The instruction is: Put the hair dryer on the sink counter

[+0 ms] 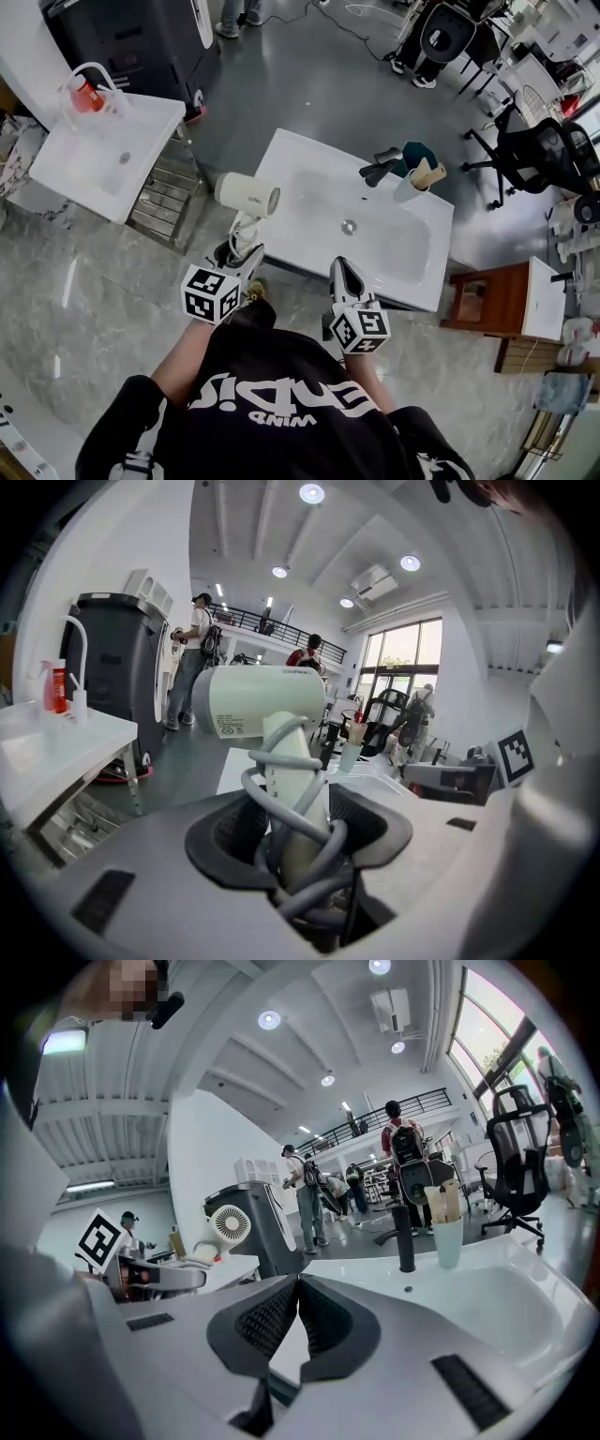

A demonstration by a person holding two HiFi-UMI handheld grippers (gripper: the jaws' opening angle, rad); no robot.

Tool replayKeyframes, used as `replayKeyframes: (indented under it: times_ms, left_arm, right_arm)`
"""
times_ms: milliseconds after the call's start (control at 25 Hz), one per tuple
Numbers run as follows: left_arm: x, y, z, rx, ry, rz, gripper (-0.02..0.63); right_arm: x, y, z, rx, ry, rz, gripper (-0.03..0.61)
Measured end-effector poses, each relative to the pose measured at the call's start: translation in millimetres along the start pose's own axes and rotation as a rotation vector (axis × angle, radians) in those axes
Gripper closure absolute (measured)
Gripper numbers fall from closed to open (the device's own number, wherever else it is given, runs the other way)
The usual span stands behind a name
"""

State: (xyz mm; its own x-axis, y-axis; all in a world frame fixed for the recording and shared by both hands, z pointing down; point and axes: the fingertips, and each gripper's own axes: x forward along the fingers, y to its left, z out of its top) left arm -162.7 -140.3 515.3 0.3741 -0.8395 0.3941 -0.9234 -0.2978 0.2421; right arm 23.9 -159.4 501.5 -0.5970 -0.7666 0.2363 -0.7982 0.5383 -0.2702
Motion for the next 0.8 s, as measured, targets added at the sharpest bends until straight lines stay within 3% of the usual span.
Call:
replayKeyframes:
  times_ms: [320, 800]
  left_arm:
    - [54, 36, 20, 0.045, 0.064, -0.090, 0.407]
    - [126, 67, 17, 0.098, 0.192, -0.178, 0.407]
  right_arm:
    - [52, -10, 17, 0.015, -0.019, -0.077, 0.554]
    - [73, -35, 29, 0.053, -0.032, -0.200, 0.554]
